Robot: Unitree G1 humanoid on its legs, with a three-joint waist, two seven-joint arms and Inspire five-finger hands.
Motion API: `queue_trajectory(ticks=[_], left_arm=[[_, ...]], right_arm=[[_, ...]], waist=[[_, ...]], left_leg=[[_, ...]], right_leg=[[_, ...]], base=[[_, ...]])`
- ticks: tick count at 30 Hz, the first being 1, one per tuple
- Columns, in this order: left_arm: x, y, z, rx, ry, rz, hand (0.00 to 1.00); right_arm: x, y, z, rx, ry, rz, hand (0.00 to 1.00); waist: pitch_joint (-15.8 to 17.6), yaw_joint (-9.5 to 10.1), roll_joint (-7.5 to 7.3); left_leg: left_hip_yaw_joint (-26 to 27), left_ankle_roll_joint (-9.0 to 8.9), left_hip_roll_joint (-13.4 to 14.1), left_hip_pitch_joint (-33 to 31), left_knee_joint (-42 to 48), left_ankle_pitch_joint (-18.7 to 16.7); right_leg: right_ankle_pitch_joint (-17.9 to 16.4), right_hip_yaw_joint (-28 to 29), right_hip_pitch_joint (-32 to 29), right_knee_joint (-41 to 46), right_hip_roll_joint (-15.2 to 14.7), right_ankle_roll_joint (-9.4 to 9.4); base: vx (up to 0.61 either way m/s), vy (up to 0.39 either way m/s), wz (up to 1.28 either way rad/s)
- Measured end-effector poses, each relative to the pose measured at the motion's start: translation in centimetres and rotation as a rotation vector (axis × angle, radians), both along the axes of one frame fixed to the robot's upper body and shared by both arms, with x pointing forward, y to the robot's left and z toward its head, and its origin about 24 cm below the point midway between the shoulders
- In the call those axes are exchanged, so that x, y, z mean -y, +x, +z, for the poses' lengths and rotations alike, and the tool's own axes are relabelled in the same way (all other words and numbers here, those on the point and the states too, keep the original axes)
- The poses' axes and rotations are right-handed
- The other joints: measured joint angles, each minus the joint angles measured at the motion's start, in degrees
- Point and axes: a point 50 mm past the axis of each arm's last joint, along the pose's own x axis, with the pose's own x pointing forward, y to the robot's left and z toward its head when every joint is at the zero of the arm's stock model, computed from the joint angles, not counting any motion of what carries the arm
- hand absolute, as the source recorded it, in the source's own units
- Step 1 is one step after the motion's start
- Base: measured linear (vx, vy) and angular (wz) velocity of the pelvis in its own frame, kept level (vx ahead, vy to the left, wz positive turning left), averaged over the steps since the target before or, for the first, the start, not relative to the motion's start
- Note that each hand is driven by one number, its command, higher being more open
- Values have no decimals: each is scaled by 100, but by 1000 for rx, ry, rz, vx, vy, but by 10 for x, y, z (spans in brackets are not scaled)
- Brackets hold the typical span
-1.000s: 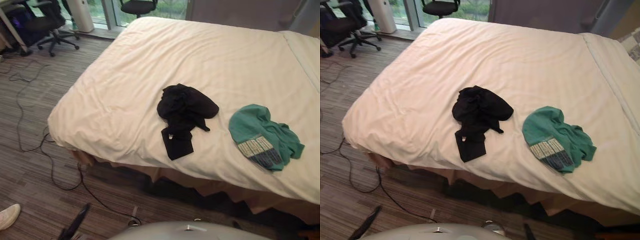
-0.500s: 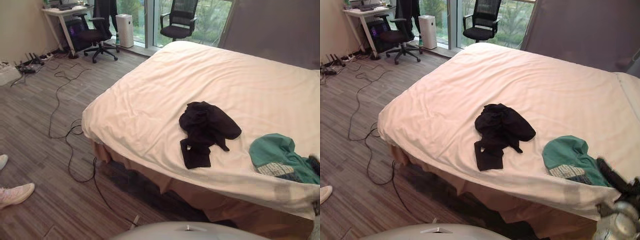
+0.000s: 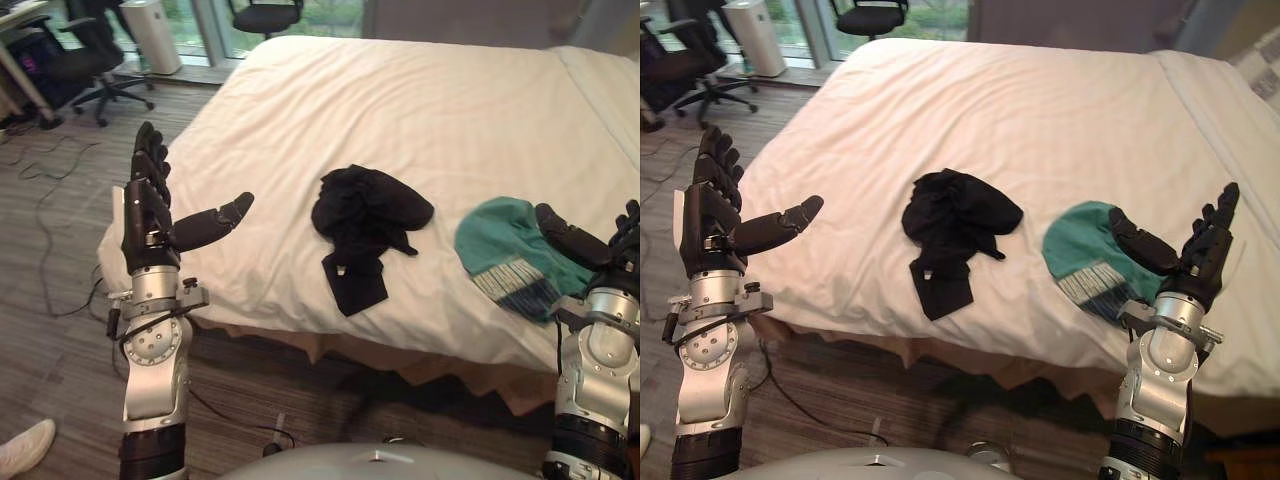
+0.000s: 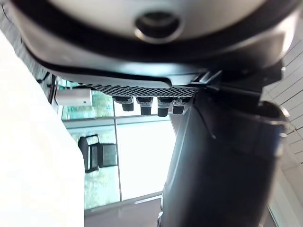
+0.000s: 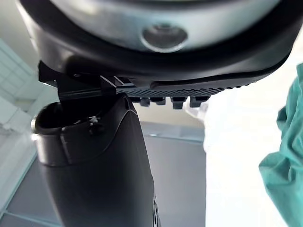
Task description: Tidy up the quilt and then pick up the clothes from the bed and put them into the laundry hamper
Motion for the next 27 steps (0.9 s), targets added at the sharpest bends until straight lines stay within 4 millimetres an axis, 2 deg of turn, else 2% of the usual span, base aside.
queue_trajectory(ticks=[3,5,8,12,17,20,21,25,27], left_arm=[[13,9,0,1,-4,-58,100],[20,17,-8,-39,-10,-91,100],[26,25,-13,-80,-4,-111,100],[29,36,-9,-86,52,-97,100],[32,63,20,-11,100,-79,100],[19,77,44,49,124,-10,100],[9,83,59,85,134,38,100],[-9,92,86,136,142,137,100],[-12,91,93,158,144,173,100]], right_arm=[[-14,7,4,7,-19,77,100],[-28,12,8,18,-39,150,100],[-39,17,8,-2,-74,205,100],[-44,19,8,-21,-109,225,100],[-51,20,15,7,-132,255,100],[-57,22,25,48,-148,278,100],[-60,26,30,72,-148,283,100],[-65,29,32,108,-113,275,100],[-66,29,31,111,-103,272,100]], waist=[[232,-155,25],[335,-264,78],[475,-387,82],[581,-425,112],[903,-465,100],[989,-533,67],[1159,-545,13],[1316,-541,-21],[1331,-532,-23]], left_leg=[[241,24,-35,49,0,-42],[398,46,-82,7,-1,-64],[593,51,-106,-47,-2,-65],[780,77,-118,-264,-1,-43],[887,133,-145,-515,-2,8],[910,171,-149,-838,-1,69],[948,186,-150,-881,-1,92],[1010,228,-160,-1112,0,136],[1019,241,-163,-1240,1,150]], right_leg=[[203,252,-35,-181,0,35],[352,412,-122,-328,-27,74],[515,607,-229,-483,-26,92],[656,814,-559,-526,-14,104],[824,922,-838,-594,-25,127],[947,940,-1183,-600,-25,142],[1006,1010,-1251,-605,-21,164],[1227,1065,-1447,-763,-24,176],[1260,1067,-1572,-782,-30,182]], base=[[-55,41,-41],[-84,44,-41],[-65,25,-34],[-46,-5,-28],[-29,-17,-9],[-29,-19,-4],[-47,-11,-14],[-22,-3,-7],[0,0,0]])
